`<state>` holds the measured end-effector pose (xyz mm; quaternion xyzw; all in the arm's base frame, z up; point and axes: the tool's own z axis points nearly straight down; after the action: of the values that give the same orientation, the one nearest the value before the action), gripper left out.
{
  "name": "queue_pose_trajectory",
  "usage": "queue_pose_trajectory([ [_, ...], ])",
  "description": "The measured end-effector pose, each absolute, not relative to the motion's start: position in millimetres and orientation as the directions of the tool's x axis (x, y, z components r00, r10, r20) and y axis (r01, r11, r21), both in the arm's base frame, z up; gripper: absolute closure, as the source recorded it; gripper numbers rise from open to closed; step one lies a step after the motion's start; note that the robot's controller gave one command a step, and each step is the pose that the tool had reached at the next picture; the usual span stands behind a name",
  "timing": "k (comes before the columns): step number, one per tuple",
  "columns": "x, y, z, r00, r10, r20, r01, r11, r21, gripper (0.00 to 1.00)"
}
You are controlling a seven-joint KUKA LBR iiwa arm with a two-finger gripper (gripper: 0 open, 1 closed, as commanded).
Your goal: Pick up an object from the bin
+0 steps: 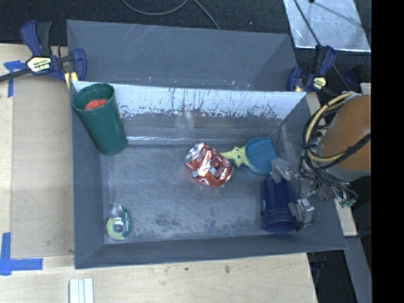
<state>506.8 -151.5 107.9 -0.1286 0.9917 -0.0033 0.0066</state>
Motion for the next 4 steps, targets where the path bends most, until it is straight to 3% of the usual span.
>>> queue_pose_trajectory([
  [1,505.8,-150,112,-0.896,-0.444,-0.012,-0.444,0.896,-0.009,0.0],
  [2,491.8,-109,105,-0.761,-0.648,-0.007,-0.648,0.761,-0.012,0.0],
  [3,498.0,-111,74,-0.624,-0.781,-0.007,-0.781,0.624,-0.013,0.0],
  [4,488.0,-87,73,-0.495,-0.869,-0.014,-0.868,0.495,-0.03,1.0],
])
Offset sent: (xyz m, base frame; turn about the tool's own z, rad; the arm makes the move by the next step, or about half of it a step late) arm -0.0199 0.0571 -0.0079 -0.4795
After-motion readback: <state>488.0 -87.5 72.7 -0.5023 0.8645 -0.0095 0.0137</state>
